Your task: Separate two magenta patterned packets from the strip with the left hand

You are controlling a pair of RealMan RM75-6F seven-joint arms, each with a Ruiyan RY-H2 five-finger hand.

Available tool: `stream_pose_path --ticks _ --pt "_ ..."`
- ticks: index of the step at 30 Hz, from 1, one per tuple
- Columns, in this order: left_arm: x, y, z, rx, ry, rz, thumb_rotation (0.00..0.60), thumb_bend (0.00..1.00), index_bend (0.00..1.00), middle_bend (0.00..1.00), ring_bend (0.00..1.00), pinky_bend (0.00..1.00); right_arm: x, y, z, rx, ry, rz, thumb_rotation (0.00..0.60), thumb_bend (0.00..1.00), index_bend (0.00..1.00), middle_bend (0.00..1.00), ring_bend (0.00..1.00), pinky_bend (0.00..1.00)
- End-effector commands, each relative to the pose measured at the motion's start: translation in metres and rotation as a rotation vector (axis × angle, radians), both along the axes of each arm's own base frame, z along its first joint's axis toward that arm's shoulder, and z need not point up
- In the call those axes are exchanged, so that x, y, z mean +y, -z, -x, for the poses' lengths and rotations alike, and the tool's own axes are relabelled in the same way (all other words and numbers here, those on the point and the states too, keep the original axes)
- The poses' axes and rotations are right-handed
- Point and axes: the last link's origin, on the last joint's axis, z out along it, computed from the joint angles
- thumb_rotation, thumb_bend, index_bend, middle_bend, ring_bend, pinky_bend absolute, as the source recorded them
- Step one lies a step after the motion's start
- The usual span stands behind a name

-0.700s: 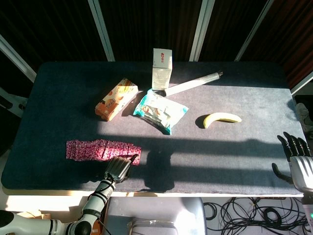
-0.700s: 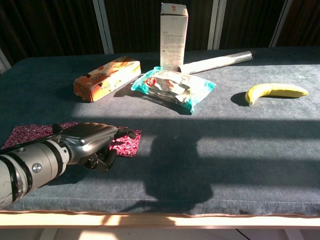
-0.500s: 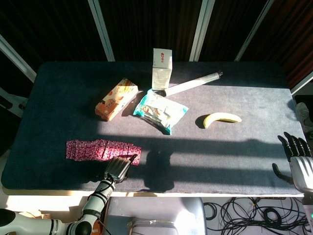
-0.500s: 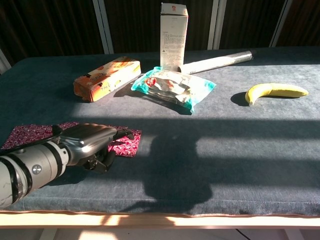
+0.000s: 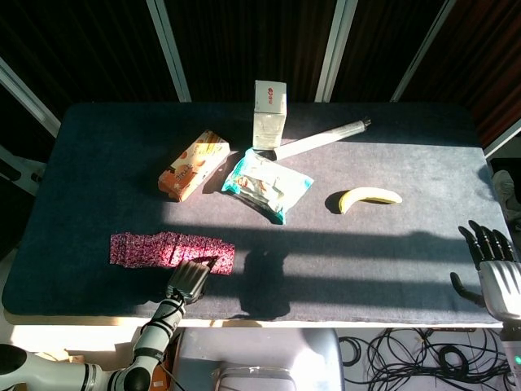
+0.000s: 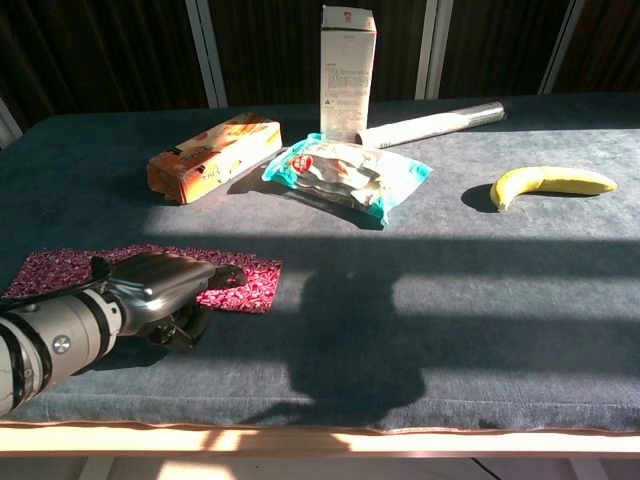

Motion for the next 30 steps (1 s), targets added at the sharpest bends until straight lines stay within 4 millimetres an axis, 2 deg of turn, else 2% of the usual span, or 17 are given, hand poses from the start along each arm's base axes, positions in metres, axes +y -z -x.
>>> stream_pose_path --ticks 1,13,25,30 --pt "-0.002 0.0 0.0 0.005 0.002 0.007 0.6 0.73 0.18 1.0 1.0 1.0 0.0 0.0 0.0 0.0 0.002 0.002 0.6 0.31 0.0 0.0 0.0 0.01" --pt "-0.02 0.001 -0.003 -0.011 0.006 0.116 0.6 0.72 0.19 1.0 1.0 1.0 -0.001 -0.001 0.001 -0.004 0.013 0.01 0.6 0.31 0.0 0.0 0.0 0.01" --pt "-0.053 -0.009 -0.009 -0.034 0.055 0.226 0.6 0.71 0.19 1.0 1.0 1.0 -0.001 -0.004 0.002 -0.006 0.019 0.022 0.6 0.31 0.0 0.0 0.0 0.01" --pt "-0.048 -0.016 -0.013 -0.056 0.116 0.138 0.6 0.71 0.16 1.0 1.0 1.0 -0.001 -0.003 0.002 -0.005 0.019 0.019 0.6 0.31 0.0 0.0 0.0 0.01"
